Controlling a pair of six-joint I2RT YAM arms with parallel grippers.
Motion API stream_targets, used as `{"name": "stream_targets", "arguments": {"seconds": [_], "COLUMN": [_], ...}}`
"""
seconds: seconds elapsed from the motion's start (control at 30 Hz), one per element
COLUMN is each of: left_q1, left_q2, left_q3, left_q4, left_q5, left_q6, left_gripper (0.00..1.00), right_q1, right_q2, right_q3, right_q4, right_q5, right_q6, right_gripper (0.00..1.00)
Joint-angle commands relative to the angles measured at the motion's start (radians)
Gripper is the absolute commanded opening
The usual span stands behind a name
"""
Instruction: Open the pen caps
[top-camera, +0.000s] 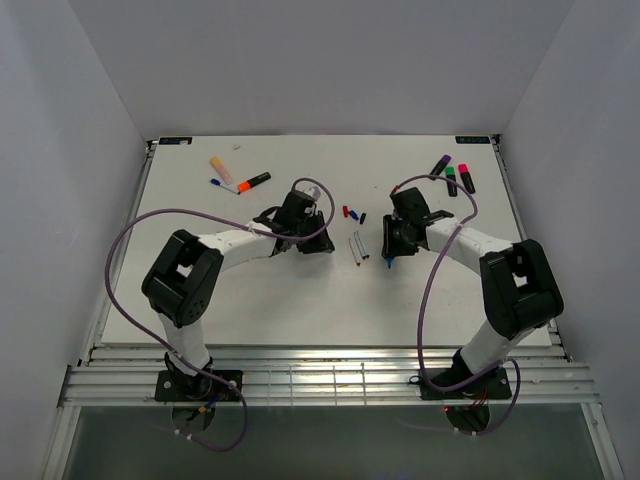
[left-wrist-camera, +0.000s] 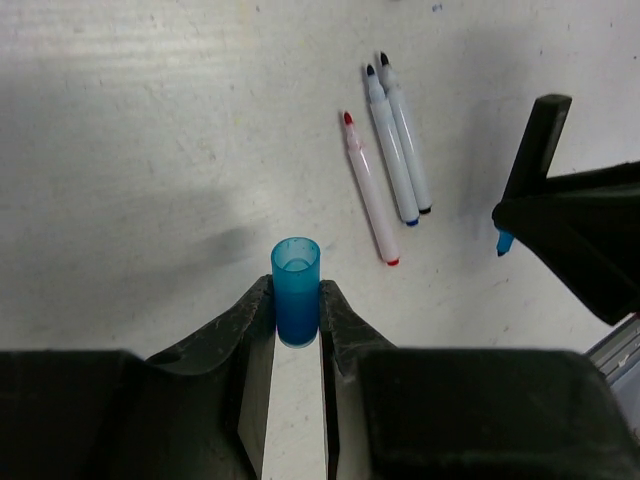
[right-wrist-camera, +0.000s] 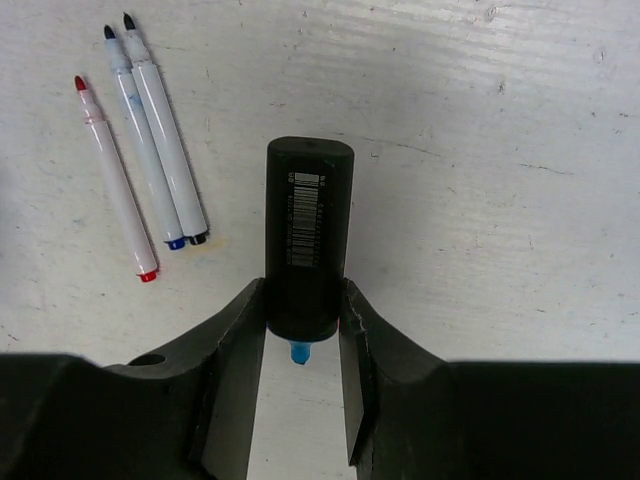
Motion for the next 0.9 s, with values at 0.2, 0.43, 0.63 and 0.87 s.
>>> {"name": "stream_targets", "arguments": {"seconds": [0.2,0.43,0.63,0.87], "left_q1": [0.095,0.141,0.17,0.184], "left_q2": [0.174,0.272,0.352,0.447], "left_q3": [0.227,0.33,0.382,0.469], "left_q4": [-0.043,-0.031,0.011,0.017], "left_q5": [0.052,0.137,0.218,0.29], "left_q6": [0.028,0.028,0.025,0.008], "left_gripper": [0.0,0.0,0.0,0.0], "right_q1": [-0.001,0.002,0.063,0.152], "right_q2": [0.098,0.101,0.045,0.07], "right_q3": [0.132,0.143,0.193,0.285], "right_q4": [-0.043,-0.031,-0.078,-0.109], "right_q5": [-0.031,-0.014,-0.003,-0.103], "right_q6": [-0.103,-0.109,-0.092,-0.048], "right_gripper": [0.08,0.08,0.08,0.08]}}
